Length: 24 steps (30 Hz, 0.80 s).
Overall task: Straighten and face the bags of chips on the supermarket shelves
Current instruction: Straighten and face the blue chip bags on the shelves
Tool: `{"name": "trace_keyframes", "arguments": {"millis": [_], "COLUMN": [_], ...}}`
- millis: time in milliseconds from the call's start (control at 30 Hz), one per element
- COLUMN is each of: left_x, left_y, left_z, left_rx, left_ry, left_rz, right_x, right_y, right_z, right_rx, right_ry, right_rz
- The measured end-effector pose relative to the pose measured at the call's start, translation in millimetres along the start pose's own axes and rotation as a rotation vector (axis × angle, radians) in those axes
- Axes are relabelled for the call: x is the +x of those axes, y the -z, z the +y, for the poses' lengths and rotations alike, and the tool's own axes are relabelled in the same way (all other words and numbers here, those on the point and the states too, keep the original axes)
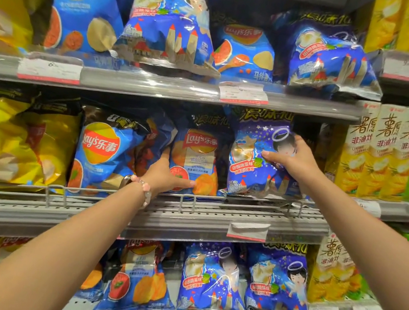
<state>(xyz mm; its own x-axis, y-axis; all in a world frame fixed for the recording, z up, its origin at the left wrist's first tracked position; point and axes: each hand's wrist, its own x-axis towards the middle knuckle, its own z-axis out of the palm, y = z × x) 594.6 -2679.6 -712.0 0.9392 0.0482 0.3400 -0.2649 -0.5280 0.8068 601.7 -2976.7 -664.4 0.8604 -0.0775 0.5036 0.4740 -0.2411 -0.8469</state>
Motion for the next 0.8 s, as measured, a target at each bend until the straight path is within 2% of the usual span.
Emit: {"name": "trace_keyframes", "arguments": {"millis": [167,433,533,800], "left_x": [-1,-7,-9,-22], "left_y": [3,25,27,27], "left_z": [-2,-7,-10,-12], "left_rx": [0.002,0.008,-0.023,0.041], "left_ry": [0.037,0.033,0.03,-0.033], "left_rz": [0.01,-0.037,-0.055,0.011], "right_x": [0,-2,-4,1], "right_y": [-4,-21,-36,-45], "right_z": [8,17,20,32], "right_rx": [-0.01,-0.169,-0.197,-0.147], "right_ry": [-0.022,0.1,0.168,0.015], "right_rz": [-0.009,0.018,-0.036,-0.14]}}
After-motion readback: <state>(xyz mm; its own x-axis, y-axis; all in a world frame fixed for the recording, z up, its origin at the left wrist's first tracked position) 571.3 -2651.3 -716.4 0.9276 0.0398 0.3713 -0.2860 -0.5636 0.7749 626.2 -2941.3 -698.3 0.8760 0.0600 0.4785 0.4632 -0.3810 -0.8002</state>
